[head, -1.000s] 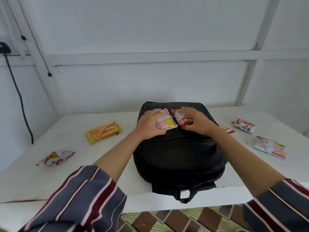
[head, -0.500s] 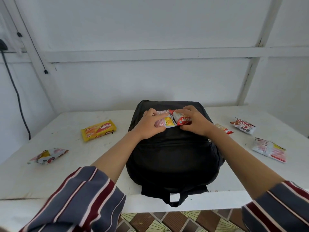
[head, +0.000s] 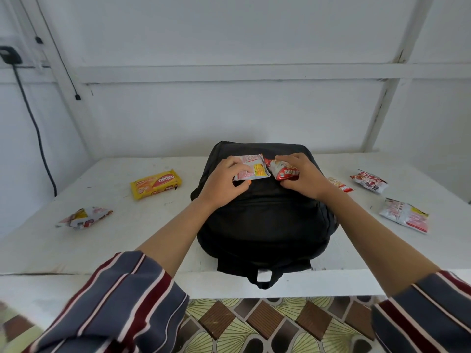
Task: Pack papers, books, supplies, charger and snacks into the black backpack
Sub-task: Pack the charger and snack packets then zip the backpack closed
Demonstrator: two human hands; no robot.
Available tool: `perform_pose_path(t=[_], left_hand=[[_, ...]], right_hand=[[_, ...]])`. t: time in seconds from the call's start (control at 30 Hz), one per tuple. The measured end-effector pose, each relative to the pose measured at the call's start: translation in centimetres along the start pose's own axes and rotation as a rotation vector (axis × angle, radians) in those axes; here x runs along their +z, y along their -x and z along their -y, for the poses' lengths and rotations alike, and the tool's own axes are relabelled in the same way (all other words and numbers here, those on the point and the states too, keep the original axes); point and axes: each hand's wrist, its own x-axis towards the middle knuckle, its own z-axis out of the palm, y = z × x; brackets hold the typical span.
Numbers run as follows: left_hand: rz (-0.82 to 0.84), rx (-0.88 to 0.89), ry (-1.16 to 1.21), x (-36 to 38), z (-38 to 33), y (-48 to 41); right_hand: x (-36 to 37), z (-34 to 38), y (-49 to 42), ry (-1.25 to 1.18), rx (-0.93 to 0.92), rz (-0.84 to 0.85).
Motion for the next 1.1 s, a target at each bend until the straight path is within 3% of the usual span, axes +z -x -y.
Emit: perform_pose_path(t=[0.07,0.17,0.43,0.83,1.1], left_hand=[[0.029,0.04,0.053,-0.4,-0.4,0.4],[0.205,0.032,0.132,-1.0,-1.0,1.2],[0.42,0.044,-0.01,-2.1,-1.2,1.9],[0.386,-0.022,-0.016,-1.8,-1.3,2.1],[0.318,0.001,-0.01,-2.0,-1.8,1.2]], right_hand=[[0.0,0.2,0.6,-0.02,-0.005,-0.015],[0.2,0.5,1.5,-0.064,0.012,-0.055],[0.4,1.4,4.4,-0.123,0.062,-0.086],[0.9,2.3,6.3,-0.138,0.033,-0.061],[0.1,2.8,6.9,-0.322,-0.037,-0.04]])
